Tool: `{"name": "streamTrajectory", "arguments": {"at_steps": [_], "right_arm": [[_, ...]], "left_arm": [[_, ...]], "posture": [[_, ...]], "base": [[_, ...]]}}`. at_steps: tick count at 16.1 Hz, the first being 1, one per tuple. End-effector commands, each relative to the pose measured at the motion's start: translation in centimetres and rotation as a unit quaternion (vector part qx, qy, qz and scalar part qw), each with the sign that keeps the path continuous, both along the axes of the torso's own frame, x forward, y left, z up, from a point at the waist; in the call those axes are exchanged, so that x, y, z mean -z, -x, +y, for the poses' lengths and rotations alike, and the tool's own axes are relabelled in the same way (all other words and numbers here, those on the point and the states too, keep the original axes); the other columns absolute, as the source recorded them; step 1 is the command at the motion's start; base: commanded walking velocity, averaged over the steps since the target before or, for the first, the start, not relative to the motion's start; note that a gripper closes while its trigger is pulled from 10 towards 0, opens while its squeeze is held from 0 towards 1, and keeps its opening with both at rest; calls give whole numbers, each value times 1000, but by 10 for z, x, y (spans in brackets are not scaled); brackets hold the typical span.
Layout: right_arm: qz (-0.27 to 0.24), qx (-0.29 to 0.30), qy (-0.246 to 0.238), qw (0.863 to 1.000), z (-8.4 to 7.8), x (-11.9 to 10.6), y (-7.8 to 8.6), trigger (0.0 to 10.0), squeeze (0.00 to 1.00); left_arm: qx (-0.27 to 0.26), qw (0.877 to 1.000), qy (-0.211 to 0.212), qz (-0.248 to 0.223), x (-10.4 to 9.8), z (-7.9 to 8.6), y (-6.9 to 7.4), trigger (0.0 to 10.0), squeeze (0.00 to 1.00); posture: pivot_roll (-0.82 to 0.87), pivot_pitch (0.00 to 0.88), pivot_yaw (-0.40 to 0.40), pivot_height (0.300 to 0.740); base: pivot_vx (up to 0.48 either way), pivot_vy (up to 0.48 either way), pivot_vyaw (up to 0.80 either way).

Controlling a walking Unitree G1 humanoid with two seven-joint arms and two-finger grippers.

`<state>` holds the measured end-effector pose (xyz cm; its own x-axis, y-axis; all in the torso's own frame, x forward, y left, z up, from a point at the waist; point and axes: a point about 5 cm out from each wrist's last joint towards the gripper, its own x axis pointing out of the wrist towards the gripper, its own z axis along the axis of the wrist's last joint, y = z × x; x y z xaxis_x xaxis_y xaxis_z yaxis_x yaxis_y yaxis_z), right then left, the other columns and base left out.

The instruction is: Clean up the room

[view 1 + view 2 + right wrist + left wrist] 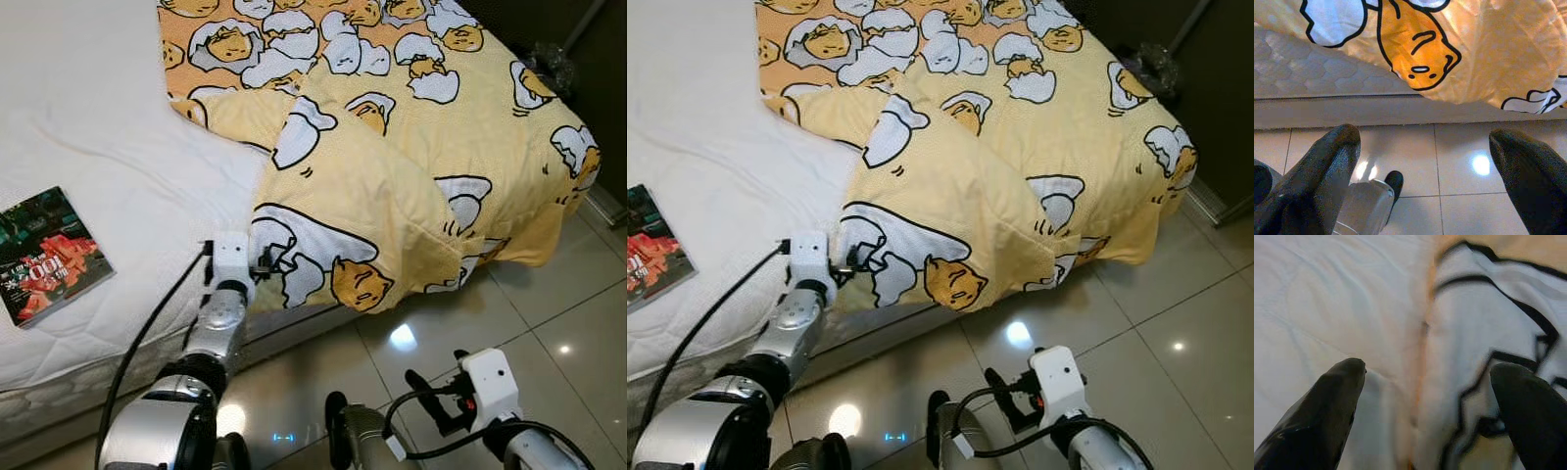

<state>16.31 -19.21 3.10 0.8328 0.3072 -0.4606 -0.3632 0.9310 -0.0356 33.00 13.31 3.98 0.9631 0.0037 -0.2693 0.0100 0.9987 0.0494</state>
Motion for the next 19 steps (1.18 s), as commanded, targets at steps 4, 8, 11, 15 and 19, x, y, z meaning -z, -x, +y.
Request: {"name": "streamTrajectory", "arguments": {"at_steps": [4, 8, 11, 15, 19], "right_arm": [[15, 4, 4, 1000, -5, 2, 5, 10000, 0], [18, 3, 4, 1000, -5, 2, 4, 10000, 0], [19, 3, 6, 1000, -5, 2, 4, 10000, 0], [16, 4, 5, 1000, -5, 1, -2, 10000, 0], [-11, 7, -11, 1000, 8, 1, -26, 10000, 0]], "left_arm": [[30, 998, 20, 60, 17, -16, 10, 10000, 0], [43, 995, 2, 88, 20, -24, 11, 10000, 0], [50, 992, 0, 115, 23, -27, 12, 0, 0], [59, 991, 12, 121, 23, -28, 11, 0, 0], [71, 987, -22, 143, 27, -15, 12, 0, 0]], "posture": [[-377, 227, -70, 740], [-385, 225, -70, 740], [-387, 221, -70, 740], [-388, 218, -69, 740], [-360, 153, -13, 740]], "base": [[0, 0, 0], [0, 0, 0], [0, 0, 0], [0, 0, 0], [0, 0, 0]]}}
